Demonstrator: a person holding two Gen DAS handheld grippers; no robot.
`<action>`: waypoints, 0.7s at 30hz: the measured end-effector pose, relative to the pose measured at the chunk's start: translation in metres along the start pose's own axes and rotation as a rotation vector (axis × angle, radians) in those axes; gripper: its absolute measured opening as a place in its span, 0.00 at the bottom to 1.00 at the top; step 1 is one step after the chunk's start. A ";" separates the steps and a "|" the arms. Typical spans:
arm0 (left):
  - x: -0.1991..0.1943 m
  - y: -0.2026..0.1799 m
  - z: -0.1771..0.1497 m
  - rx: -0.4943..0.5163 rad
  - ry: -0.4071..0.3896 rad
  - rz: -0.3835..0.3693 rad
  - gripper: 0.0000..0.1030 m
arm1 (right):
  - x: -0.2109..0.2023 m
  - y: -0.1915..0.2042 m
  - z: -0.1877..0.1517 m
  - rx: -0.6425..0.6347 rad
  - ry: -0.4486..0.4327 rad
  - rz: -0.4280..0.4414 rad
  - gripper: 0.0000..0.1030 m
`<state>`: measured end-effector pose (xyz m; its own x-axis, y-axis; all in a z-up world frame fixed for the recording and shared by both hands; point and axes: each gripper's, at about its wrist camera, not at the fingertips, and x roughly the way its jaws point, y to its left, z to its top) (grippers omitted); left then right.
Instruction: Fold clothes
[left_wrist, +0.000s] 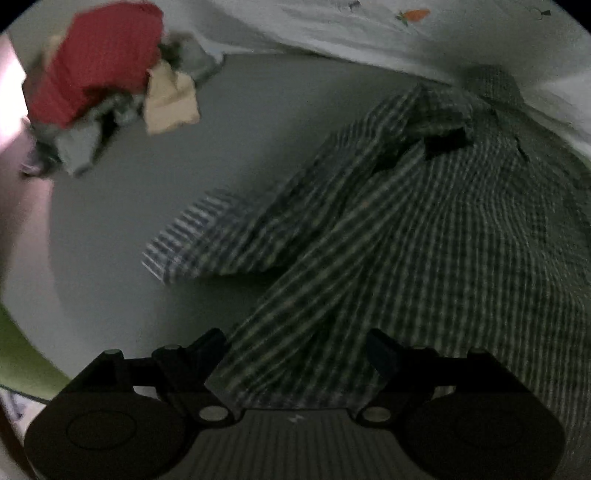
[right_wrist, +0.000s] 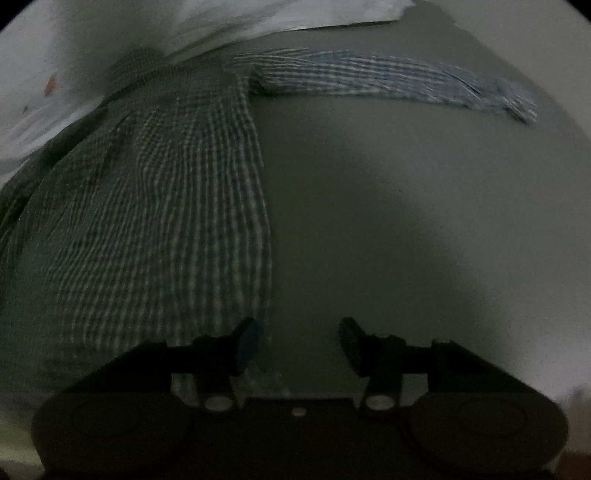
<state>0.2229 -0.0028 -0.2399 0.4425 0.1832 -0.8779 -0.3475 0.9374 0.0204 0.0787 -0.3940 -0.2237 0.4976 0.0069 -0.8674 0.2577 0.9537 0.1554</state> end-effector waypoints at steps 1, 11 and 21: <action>0.004 0.005 0.000 0.004 0.012 -0.031 0.82 | 0.000 0.001 -0.005 0.027 -0.009 -0.007 0.53; 0.003 0.014 -0.007 0.032 -0.008 -0.217 0.67 | -0.011 0.025 -0.023 0.084 -0.040 -0.038 0.53; -0.022 0.002 -0.013 -0.082 -0.045 -0.176 0.03 | -0.043 0.026 -0.006 -0.078 -0.175 -0.109 0.00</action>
<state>0.2017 -0.0089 -0.2269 0.5380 0.0336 -0.8423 -0.3271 0.9292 -0.1719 0.0592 -0.3673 -0.1849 0.6081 -0.1435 -0.7808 0.2564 0.9663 0.0220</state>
